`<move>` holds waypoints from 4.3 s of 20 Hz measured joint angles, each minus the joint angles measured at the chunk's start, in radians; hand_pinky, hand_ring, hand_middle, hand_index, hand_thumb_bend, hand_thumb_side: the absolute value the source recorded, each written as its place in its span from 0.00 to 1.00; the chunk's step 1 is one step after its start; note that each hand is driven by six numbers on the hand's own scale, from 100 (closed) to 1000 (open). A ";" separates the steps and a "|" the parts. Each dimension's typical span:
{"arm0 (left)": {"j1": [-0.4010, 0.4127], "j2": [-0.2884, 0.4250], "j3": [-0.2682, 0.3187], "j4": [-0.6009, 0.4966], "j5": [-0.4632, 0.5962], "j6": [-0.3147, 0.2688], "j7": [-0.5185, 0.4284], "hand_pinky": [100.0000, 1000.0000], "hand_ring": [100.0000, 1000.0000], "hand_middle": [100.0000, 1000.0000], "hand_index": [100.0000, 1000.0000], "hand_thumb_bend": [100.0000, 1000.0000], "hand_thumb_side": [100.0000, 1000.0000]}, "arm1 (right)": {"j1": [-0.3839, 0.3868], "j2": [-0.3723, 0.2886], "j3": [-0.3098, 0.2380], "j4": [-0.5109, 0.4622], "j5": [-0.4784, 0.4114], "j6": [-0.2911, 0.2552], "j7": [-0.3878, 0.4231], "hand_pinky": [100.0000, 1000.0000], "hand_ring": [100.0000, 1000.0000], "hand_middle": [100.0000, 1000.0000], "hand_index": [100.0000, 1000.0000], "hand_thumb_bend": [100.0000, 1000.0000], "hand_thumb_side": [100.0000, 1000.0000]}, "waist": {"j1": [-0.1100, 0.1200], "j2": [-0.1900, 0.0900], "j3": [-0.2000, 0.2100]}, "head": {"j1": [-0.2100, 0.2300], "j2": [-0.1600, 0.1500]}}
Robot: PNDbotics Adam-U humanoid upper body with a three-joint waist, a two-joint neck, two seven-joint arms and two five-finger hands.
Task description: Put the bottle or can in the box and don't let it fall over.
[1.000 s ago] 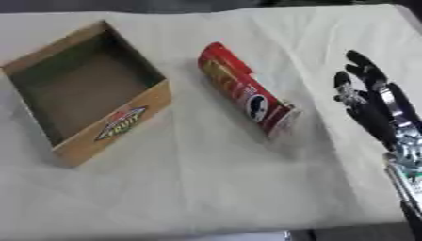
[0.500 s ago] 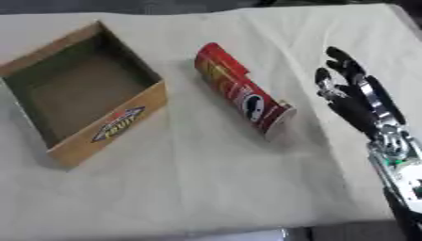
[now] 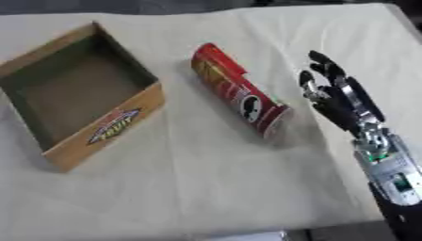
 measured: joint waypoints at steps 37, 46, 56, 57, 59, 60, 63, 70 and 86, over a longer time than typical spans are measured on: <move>-0.002 0.000 -0.001 0.000 0.002 -0.003 -0.008 0.45 0.79 0.94 0.71 0.00 0.73 | 0.041 0.016 0.049 0.002 0.136 -0.021 0.054 0.65 1.00 1.00 1.00 0.00 0.78 | 0.000 0.004 0.004 | -0.005 -0.001; -0.002 0.000 -0.001 0.000 0.005 -0.003 -0.008 0.45 0.79 0.94 0.71 0.00 0.73 | 0.041 0.016 0.054 0.003 0.159 -0.018 0.065 0.66 1.00 1.00 1.00 0.00 0.78 | 0.000 0.004 0.003 | -0.005 -0.001; -0.002 0.000 -0.001 0.000 0.005 -0.003 -0.008 0.45 0.79 0.94 0.71 0.00 0.73 | 0.035 0.016 0.063 0.003 0.256 -0.017 0.039 0.68 1.00 1.00 1.00 0.00 0.73 | 0.000 0.006 0.003 | -0.009 -0.008; -0.002 0.000 -0.001 0.000 0.005 -0.003 -0.008 0.45 0.79 0.94 0.71 0.00 0.73 | 0.035 0.017 0.065 0.003 0.261 -0.018 0.038 0.68 1.00 1.00 1.00 0.00 0.73 | 0.000 0.006 0.003 | -0.009 -0.008; -0.002 0.000 -0.001 0.000 0.005 -0.003 -0.008 0.45 0.79 0.94 0.71 0.00 0.73 | 0.035 0.017 0.068 0.001 0.268 -0.020 0.036 0.68 1.00 1.00 1.00 0.00 0.73 | 0.000 0.006 0.003 | -0.009 -0.008; -0.002 0.000 -0.001 0.000 0.005 -0.003 -0.008 0.45 0.79 0.94 0.71 0.00 0.73 | 0.036 0.017 0.069 0.001 0.271 -0.021 0.035 0.68 1.00 1.00 1.00 0.00 0.73 | 0.000 0.006 0.003 | -0.009 -0.008; -0.002 0.000 -0.001 0.000 0.005 -0.003 -0.008 0.45 0.79 0.94 0.70 0.00 0.73 | 0.036 0.019 0.075 -0.004 0.283 -0.022 0.035 0.68 1.00 1.00 1.00 0.00 0.73 | 0.000 0.006 0.003 | -0.009 -0.008; -0.002 0.000 -0.001 0.000 0.005 -0.004 -0.008 0.46 0.79 0.94 0.70 0.00 0.73 | 0.037 0.025 0.086 -0.007 0.297 -0.024 0.039 0.69 1.00 1.00 1.00 0.00 0.73 | 0.000 0.006 0.004 | -0.010 -0.008; -0.002 0.000 -0.001 0.000 0.005 -0.004 -0.009 0.46 0.79 0.94 0.70 0.00 0.73 | 0.051 0.026 0.100 -0.021 0.310 -0.022 0.050 0.68 1.00 1.00 1.00 0.00 0.79 | 0.000 0.006 0.006 | -0.010 -0.008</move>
